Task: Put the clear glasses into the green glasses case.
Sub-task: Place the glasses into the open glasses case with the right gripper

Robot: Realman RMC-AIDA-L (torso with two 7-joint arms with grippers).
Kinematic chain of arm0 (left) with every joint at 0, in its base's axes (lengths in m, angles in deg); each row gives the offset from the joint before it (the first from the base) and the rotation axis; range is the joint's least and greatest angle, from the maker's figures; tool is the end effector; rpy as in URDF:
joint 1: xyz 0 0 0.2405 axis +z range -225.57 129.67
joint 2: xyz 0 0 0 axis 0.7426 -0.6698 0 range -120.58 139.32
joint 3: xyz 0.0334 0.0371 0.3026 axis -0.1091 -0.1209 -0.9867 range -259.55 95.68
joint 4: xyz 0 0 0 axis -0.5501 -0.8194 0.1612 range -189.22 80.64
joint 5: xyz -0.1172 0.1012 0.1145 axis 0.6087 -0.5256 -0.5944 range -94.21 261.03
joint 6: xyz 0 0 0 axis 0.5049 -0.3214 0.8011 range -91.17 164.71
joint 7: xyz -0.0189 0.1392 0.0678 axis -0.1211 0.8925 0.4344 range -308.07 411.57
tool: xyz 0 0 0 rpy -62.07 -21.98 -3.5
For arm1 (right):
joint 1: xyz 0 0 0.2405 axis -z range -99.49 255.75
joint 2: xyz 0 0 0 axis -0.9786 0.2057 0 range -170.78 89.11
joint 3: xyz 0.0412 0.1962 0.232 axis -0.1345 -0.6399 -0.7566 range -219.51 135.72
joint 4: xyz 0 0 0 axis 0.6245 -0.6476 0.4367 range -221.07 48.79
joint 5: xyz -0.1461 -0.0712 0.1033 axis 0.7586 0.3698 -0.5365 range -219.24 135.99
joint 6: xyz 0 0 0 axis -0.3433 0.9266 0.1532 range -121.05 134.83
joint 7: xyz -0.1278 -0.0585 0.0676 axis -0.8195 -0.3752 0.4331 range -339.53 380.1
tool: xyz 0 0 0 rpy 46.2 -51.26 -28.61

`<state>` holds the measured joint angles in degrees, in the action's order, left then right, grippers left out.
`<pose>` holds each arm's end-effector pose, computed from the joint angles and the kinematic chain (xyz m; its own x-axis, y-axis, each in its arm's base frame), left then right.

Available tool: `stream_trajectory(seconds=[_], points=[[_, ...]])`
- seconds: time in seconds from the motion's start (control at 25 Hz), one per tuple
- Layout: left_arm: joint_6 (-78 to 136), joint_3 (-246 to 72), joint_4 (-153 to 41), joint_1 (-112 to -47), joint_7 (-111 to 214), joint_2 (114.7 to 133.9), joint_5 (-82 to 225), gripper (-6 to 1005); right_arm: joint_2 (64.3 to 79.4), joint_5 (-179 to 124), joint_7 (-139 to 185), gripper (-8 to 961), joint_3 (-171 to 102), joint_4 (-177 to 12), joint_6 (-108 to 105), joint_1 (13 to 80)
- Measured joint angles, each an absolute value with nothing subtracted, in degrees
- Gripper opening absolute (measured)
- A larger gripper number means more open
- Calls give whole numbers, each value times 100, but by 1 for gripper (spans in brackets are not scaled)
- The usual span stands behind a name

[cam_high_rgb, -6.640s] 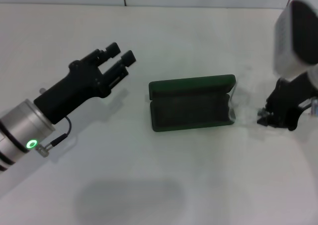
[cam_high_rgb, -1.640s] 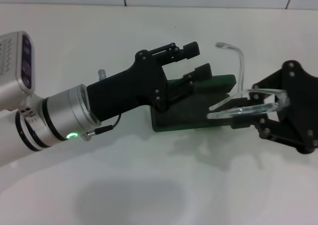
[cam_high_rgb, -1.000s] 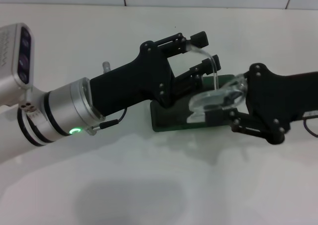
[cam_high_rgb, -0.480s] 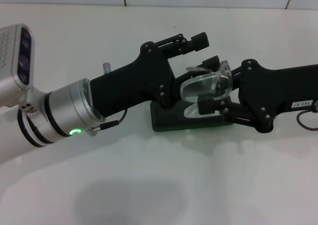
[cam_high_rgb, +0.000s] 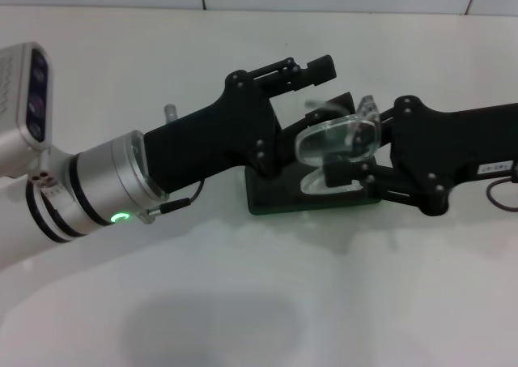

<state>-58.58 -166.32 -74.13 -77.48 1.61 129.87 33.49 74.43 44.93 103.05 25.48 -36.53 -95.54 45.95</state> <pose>-0.2030 0.3051 -0.0718 0.4604 0.0214 0.8874 0.2353 -0.9669 -0.0987 0.1816 0.3220 -0.0141 0.7835 -0.0639 -0.6180 0.0029 -0.9943 0.1065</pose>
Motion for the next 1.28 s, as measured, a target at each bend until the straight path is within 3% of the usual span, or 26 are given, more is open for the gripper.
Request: stream_trajectory(seconds=[0.28,0.48,0.6,0.8,1.28], points=[[-5586,-16584,-6971,-7687,434,12890,4478,509,7266,4594,10579,117,2003,-3400,-9761,4654],[-4939,-16205,-6873,-7417,677,12851,5040,509,7125,5545,11560,117,1973,-2999,-9310,4222],[-4732,-15829,-6891,-7256,768,12763,5000,509,7168,6265,12144,117,2024,-2851,-9149,3853],[-4785,-15777,-6965,-7141,634,12567,5039,509,7480,7923,12952,117,2403,-2794,-8786,3083],[-4826,-15531,-7041,-6912,647,12567,5066,508,7523,8906,14321,118,4588,-2872,-7421,2366]])
